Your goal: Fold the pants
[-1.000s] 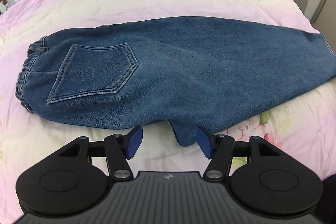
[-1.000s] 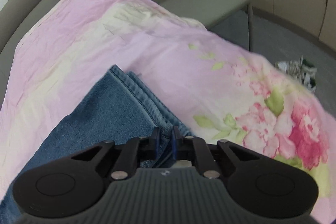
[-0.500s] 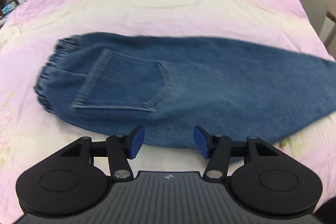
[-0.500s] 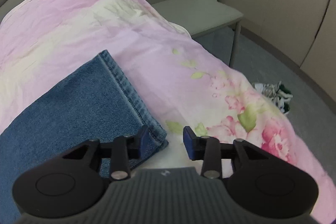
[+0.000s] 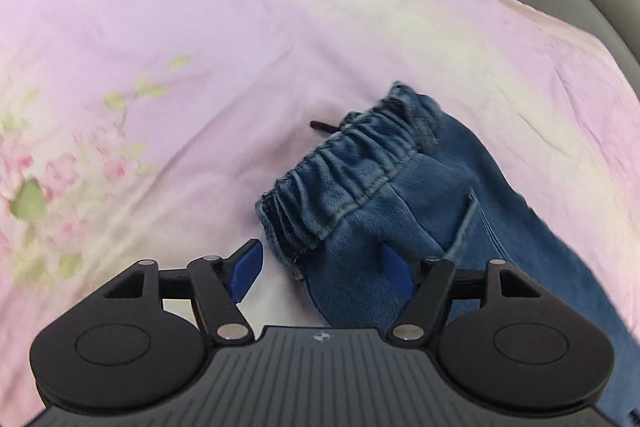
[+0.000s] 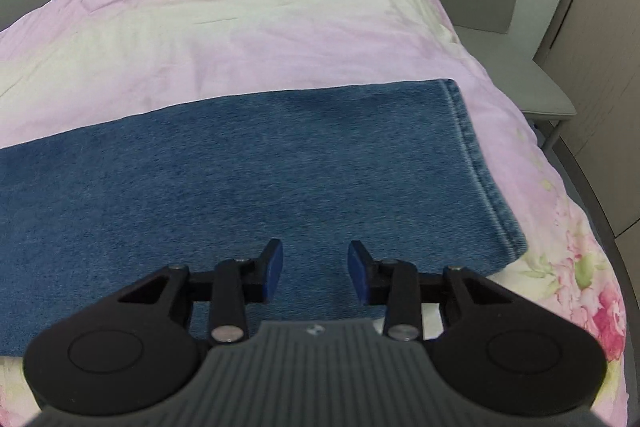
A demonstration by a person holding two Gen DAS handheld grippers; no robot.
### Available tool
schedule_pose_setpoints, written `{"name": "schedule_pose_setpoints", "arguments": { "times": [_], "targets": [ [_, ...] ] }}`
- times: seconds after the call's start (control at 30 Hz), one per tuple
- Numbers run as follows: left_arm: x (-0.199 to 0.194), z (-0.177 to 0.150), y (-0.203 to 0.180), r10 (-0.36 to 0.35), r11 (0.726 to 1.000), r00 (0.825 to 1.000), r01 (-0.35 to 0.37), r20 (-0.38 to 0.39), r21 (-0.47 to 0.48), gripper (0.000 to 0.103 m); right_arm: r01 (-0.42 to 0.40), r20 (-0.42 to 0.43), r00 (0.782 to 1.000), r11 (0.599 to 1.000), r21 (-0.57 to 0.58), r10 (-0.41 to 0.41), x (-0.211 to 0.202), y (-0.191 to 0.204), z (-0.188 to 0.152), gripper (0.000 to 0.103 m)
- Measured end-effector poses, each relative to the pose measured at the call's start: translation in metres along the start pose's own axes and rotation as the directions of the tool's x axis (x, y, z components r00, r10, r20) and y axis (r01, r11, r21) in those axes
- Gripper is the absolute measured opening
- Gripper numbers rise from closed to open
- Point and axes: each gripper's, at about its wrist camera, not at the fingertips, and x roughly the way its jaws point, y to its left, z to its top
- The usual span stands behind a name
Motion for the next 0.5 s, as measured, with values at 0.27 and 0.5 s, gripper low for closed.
{"name": "schedule_pose_setpoints", "arguments": {
  "times": [0.27, 0.5],
  "targets": [
    [0.024, 0.016, -0.019, 0.112, 0.990, 0.994, -0.113, 0.021, 0.083, 0.048, 0.017, -0.010, 1.000, 0.996, -0.089, -0.018, -0.005, 0.036, 0.005, 0.036],
    [0.046, 0.010, -0.041, 0.226, 0.941, 0.970, -0.241, 0.088, 0.239, 0.050, -0.005, -0.013, 1.000, 0.994, -0.108, 0.004, -0.014, 0.050, 0.006, 0.036]
  ]
}}
